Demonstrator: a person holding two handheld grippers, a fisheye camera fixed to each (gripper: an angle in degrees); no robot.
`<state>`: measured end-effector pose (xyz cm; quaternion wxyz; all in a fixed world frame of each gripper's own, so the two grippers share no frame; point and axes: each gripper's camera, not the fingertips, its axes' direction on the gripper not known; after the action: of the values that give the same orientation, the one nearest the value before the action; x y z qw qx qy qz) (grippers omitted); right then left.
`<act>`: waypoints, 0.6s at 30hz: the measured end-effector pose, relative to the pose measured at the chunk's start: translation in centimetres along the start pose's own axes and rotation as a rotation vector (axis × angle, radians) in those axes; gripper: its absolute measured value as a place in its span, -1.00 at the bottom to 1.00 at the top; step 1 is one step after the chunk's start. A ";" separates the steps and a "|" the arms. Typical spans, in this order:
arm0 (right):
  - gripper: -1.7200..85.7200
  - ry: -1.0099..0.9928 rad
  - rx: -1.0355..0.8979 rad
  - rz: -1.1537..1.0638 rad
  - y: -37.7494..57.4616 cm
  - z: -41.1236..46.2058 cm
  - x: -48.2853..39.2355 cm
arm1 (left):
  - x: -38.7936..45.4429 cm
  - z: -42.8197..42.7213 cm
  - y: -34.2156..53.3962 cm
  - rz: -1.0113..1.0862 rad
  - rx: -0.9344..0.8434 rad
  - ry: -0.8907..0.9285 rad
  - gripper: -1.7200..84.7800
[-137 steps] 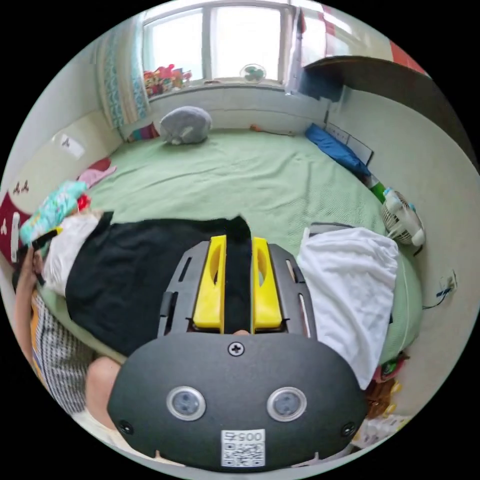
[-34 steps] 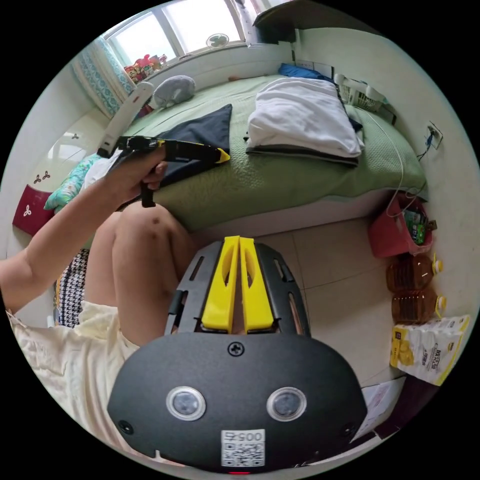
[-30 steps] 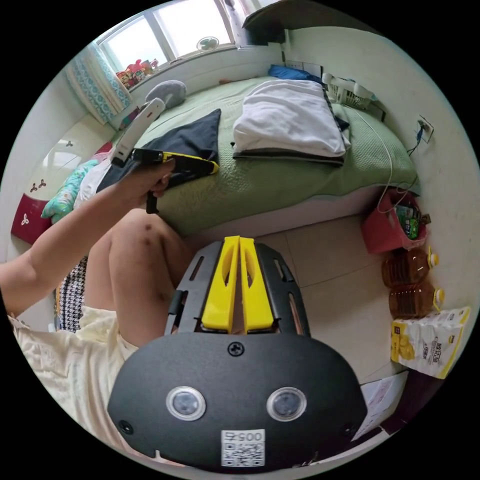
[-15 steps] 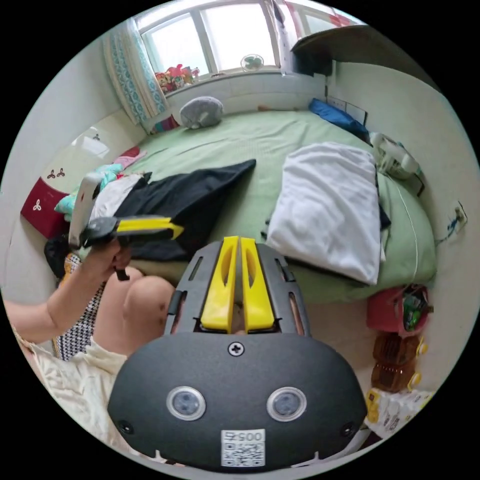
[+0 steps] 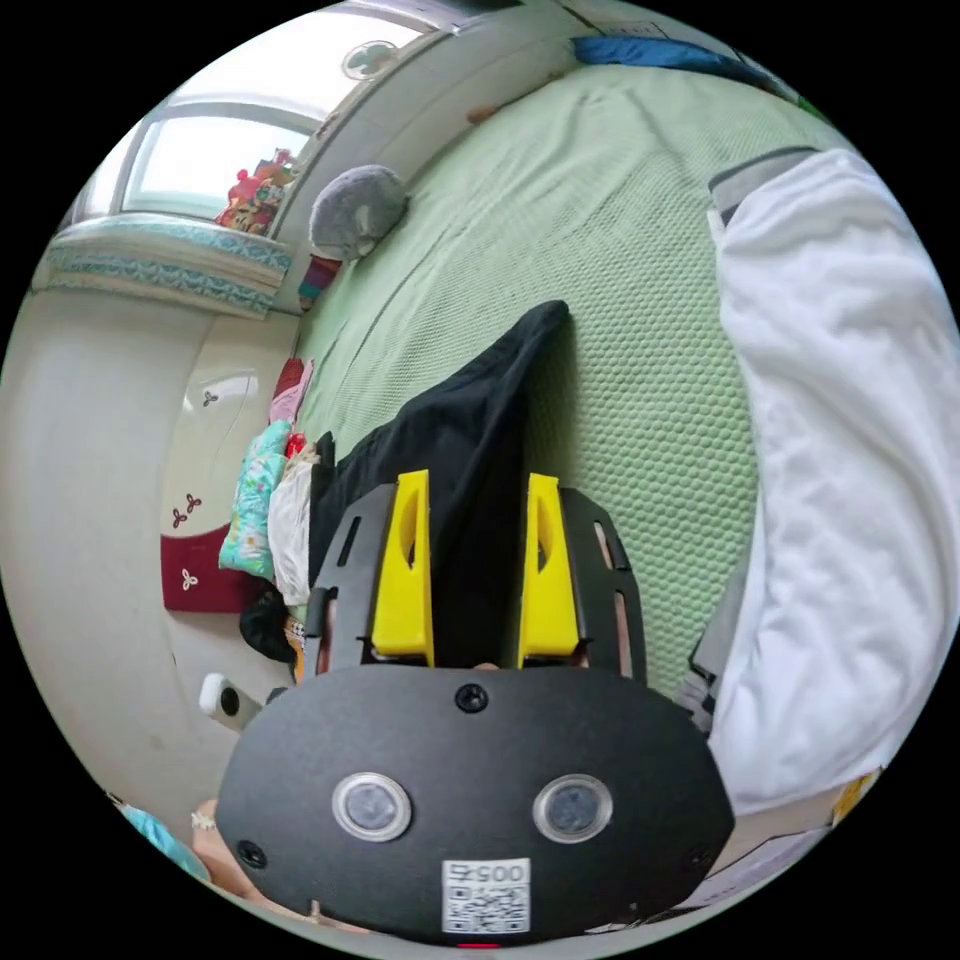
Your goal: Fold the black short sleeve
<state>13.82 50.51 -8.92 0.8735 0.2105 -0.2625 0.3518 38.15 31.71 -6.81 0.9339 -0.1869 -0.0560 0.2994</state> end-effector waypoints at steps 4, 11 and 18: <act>-0.69 0.055 -0.028 0.036 -2.4 1.9 0.6 | -1.2 -0.5 0.1 0.007 0.008 0.051 -0.84; -0.84 -0.046 0.007 0.027 -4.0 2.3 0.7 | -1.7 -0.6 0.4 0.032 0.009 0.100 -0.84; -0.97 0.002 0.094 -0.059 -4.0 -1.1 -1.1 | 0.3 -0.9 -0.2 0.084 0.035 0.199 -0.85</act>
<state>16.38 47.93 -11.12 0.8730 0.2583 -0.2386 0.3381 38.70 31.46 -7.62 0.9247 -0.2016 0.0501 0.3191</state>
